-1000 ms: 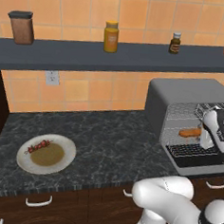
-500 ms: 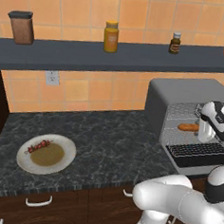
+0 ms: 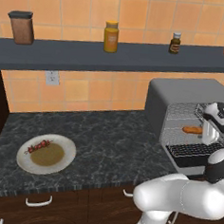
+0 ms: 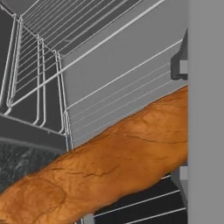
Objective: Pick up the kebab skewer and baguette bread, and place them inside the toaster oven. Close the toaster oven door and start by setting the timer.
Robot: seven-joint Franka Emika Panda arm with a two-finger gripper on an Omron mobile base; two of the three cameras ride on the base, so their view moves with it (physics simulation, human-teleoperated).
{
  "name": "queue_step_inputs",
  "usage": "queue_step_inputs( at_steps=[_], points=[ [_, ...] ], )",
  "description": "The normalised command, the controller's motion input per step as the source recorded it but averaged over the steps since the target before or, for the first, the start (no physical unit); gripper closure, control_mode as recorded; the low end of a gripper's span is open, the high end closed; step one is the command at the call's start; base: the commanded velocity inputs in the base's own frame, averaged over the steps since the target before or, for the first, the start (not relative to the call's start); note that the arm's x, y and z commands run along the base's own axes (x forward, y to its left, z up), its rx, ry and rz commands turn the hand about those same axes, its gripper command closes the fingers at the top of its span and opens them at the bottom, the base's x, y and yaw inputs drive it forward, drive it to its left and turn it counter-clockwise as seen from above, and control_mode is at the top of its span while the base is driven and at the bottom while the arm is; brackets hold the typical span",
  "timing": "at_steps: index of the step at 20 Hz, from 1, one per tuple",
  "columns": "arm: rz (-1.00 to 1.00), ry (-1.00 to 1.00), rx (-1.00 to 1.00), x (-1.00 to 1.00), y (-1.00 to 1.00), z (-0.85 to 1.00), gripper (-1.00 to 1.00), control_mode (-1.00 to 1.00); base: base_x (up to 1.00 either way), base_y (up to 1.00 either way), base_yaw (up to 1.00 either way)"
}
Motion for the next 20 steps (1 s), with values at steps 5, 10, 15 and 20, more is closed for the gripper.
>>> queue_step_inputs(
  at_steps=[5,10,15,20],
  points=[
    [-0.03,0.0,0.0,0.22,-0.16,-0.02,1.0,-1.0,0.0,0.0,0.0],
    [0.0,0.0,0.0,0.1,-0.12,0.0,1.0,-1.0,0.0,0.0,0.0],
    [0.0,0.0,0.0,0.0,-0.04,0.0,-1.0,-1.0,0.0,0.0,0.0],
    [0.0,0.0,0.0,0.0,0.0,0.0,-1.0,-1.0,0.0,0.0,0.0]
  ],
)
